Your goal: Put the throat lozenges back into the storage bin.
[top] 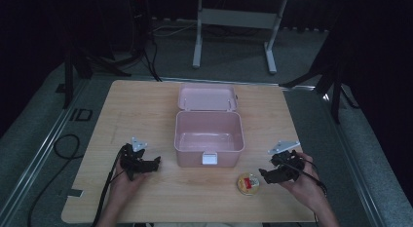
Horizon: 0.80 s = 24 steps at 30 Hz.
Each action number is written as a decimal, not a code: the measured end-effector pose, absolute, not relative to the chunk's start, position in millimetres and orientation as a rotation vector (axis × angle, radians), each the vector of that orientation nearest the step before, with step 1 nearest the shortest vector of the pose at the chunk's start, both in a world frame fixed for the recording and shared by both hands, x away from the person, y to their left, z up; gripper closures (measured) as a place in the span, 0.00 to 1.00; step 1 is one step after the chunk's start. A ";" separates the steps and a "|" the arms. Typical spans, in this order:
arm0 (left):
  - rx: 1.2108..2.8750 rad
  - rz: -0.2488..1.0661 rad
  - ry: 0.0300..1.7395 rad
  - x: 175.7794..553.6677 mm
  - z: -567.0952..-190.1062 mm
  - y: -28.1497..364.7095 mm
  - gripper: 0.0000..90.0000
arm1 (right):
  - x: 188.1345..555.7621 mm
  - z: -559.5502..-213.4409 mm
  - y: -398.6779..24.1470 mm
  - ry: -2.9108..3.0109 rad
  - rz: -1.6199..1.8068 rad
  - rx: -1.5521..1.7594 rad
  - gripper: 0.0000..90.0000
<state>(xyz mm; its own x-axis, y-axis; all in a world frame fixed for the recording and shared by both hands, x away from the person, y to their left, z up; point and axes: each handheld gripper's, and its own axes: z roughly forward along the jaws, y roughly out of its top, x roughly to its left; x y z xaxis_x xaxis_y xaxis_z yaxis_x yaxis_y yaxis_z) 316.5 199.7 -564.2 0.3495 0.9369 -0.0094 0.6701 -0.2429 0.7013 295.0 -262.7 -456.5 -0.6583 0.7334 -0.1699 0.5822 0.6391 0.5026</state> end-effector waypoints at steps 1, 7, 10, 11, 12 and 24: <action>2.002 0.560 1.395 316.5 -564.2 199.7 0.10 | 295.2 -456.2 -261.5 2.507 0.575 1.040 0.20; 2.002 0.560 1.395 316.5 -564.2 199.7 0.10 | 296.9 -457.6 -254.8 2.540 0.554 1.013 0.20; 2.001 0.560 1.395 316.5 -564.2 199.7 0.10 | 297.5 -457.9 -252.0 2.555 0.543 1.003 0.20; 2.002 0.560 1.395 316.5 -564.2 199.7 0.10 | 297.6 -457.9 -251.1 2.561 0.537 0.999 0.20; 2.001 0.560 1.395 316.5 -564.2 199.7 0.10 | 297.8 -457.9 -250.3 2.565 0.532 0.993 0.20; 2.002 0.560 1.395 316.5 -564.2 199.7 0.10 | 299.2 -456.8 -239.4 2.612 0.497 0.948 0.20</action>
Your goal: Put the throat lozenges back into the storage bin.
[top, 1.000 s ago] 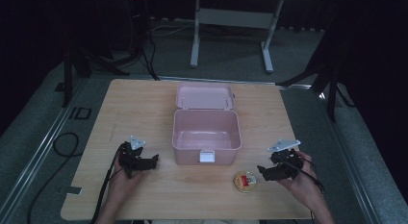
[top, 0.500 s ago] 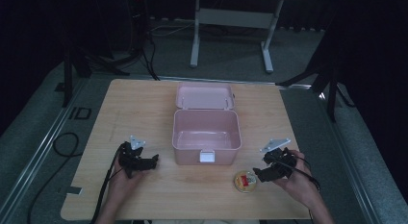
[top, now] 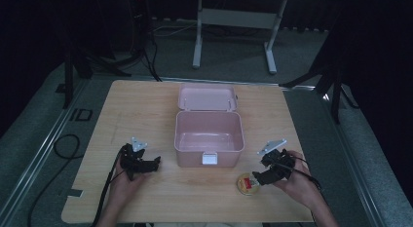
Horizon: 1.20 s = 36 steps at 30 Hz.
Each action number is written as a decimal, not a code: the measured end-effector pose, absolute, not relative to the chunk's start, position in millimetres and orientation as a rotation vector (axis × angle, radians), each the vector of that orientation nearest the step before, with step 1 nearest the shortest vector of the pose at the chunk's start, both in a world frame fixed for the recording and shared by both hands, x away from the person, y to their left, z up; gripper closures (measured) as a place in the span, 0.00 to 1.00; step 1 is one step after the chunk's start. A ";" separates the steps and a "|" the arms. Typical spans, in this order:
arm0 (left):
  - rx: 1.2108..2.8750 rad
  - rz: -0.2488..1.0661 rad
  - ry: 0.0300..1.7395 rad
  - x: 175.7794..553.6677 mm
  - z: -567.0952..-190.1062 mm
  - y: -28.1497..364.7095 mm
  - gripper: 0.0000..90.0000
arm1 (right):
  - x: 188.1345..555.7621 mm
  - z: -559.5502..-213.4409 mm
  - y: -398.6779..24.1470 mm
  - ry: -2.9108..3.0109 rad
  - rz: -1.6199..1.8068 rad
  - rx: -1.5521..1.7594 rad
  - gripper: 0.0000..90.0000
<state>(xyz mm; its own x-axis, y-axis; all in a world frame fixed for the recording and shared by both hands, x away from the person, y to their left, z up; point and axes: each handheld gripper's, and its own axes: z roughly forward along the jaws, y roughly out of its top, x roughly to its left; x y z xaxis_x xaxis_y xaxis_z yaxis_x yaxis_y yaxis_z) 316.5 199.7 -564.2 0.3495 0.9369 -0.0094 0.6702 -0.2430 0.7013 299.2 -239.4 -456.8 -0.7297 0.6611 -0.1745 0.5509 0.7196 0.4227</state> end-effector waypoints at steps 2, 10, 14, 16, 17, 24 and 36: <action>2.002 0.560 1.395 316.5 -564.2 199.8 0.10 | 299.3 -457.3 -237.6 2.621 0.488 0.946 0.20; 2.002 0.560 1.395 316.5 -564.2 199.7 0.10 | 299.1 -458.9 -231.5 2.655 0.470 0.927 0.20; 2.002 0.560 1.395 316.5 -564.2 199.7 0.10 | 299.3 -461.6 -228.2 2.678 0.460 0.912 0.18; 2.002 0.560 1.395 316.6 -564.2 199.8 0.10 | 299.1 -462.7 -226.3 2.686 0.448 0.910 0.18; 2.002 0.560 1.395 316.5 -564.2 199.8 0.10 | 299.3 -463.4 -225.3 2.689 0.446 0.900 0.18; 2.002 0.560 1.395 316.5 -564.2 199.8 0.10 | 298.5 -465.9 -217.2 2.697 0.428 0.883 0.14; 2.002 0.560 1.395 316.5 -564.2 199.7 0.10 | 296.6 -475.5 -211.4 2.746 0.405 0.882 0.13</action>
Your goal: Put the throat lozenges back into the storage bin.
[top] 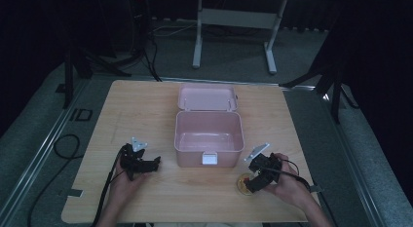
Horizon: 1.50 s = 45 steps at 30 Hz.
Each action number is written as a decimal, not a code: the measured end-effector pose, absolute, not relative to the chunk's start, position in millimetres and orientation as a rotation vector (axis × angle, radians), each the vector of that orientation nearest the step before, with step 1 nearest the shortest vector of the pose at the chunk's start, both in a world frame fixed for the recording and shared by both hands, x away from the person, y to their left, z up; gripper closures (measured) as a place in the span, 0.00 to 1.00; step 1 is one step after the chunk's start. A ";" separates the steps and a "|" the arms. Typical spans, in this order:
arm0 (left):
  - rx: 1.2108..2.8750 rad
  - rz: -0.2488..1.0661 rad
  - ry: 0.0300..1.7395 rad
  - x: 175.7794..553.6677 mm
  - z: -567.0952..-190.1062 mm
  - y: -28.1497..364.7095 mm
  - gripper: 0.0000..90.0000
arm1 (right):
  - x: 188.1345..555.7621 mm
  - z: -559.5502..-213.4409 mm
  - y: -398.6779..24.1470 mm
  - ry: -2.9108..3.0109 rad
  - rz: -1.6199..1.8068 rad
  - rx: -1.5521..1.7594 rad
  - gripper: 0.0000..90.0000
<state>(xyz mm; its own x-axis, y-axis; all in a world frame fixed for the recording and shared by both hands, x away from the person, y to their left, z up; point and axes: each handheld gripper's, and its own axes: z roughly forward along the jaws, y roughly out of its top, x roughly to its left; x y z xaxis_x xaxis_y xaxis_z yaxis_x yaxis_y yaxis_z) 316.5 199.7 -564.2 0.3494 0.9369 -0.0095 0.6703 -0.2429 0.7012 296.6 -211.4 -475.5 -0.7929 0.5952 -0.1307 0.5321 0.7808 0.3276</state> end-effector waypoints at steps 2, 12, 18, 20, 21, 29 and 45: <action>2.001 0.560 1.395 316.5 -564.2 199.7 0.10 | 296.2 -477.1 -210.8 2.752 0.408 0.886 0.13; 2.002 0.560 1.395 316.5 -564.2 199.7 0.10 | 294.2 -486.3 -206.8 2.782 0.398 0.886 0.13; 2.002 0.560 1.395 316.5 -564.2 199.7 0.10 | 293.6 -491.3 -204.9 2.801 0.382 0.877 0.13; 2.002 0.561 1.395 316.5 -564.2 199.7 0.10 | 293.2 -492.6 -204.1 2.806 0.376 0.883 0.13; 2.002 0.560 1.395 316.5 -564.2 199.7 0.10 | 293.3 -493.4 -203.9 2.810 0.375 0.881 0.13; 2.002 0.561 1.395 316.5 -564.2 199.7 0.10 | 293.1 -500.5 -201.4 2.839 0.364 0.880 0.13; 2.002 0.560 1.395 316.5 -564.2 199.7 0.10 | 295.4 -509.9 -198.3 2.884 0.303 0.859 0.13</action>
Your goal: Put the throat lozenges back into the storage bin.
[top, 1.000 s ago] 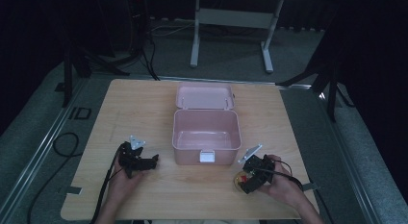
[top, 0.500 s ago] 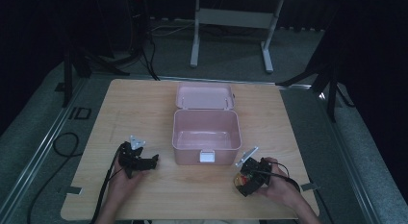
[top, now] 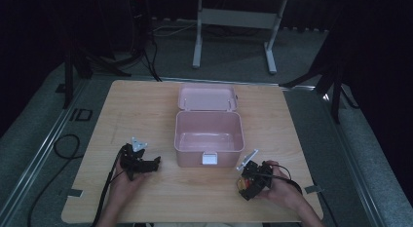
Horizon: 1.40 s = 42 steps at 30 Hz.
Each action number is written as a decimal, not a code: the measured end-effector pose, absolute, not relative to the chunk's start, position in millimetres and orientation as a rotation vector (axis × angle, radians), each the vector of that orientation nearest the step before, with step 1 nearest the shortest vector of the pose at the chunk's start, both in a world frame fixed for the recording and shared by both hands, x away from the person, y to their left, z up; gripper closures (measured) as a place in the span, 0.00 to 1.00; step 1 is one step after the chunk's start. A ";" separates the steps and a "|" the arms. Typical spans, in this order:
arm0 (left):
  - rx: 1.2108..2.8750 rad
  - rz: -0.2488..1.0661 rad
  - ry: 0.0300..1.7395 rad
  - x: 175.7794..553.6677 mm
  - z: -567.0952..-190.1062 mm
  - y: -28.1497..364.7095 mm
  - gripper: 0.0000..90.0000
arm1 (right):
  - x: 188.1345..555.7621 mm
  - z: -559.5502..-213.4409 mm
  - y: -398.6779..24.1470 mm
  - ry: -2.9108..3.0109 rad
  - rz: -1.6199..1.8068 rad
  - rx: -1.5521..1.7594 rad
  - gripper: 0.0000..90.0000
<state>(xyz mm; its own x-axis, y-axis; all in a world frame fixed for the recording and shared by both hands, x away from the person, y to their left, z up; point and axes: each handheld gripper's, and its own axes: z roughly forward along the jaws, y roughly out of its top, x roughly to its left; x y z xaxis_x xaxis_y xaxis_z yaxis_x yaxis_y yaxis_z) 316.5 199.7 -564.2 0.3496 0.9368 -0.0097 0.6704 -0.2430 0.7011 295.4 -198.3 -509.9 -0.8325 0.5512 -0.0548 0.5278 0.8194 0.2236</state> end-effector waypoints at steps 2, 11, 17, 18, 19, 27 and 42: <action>2.002 0.560 1.395 316.5 -564.2 199.7 0.10 | 295.7 -510.7 -197.6 2.888 0.295 0.858 0.14; 2.002 0.560 1.395 316.5 -564.2 199.7 0.10 | 298.1 -515.2 -196.7 2.903 0.271 0.842 0.15; 2.002 0.560 1.395 316.5 -564.2 199.7 0.10 | 298.2 -517.6 -196.8 2.915 0.247 0.833 0.16; 2.002 0.560 1.395 316.5 -564.2 199.7 0.10 | 298.5 -517.5 -197.0 2.916 0.247 0.835 0.16; 2.002 0.561 1.395 316.5 -564.2 199.7 0.10 | 298.7 -517.5 -197.1 2.916 0.247 0.835 0.17; 2.002 0.560 1.395 316.5 -564.2 199.7 0.10 | 300.4 -517.2 -195.7 2.916 0.244 0.833 0.22; 2.002 0.561 1.395 316.5 -564.2 199.7 0.10 | 300.0 -513.9 -194.7 2.935 0.214 0.798 0.22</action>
<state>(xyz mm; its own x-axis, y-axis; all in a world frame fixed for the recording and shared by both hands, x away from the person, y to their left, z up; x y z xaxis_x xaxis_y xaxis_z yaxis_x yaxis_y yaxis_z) 316.5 199.7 -564.2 0.3497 0.9368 -0.0091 0.6701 -0.2433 0.7012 300.0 -194.7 -513.9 -0.8590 0.5093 -0.0526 0.4963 0.8535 0.1589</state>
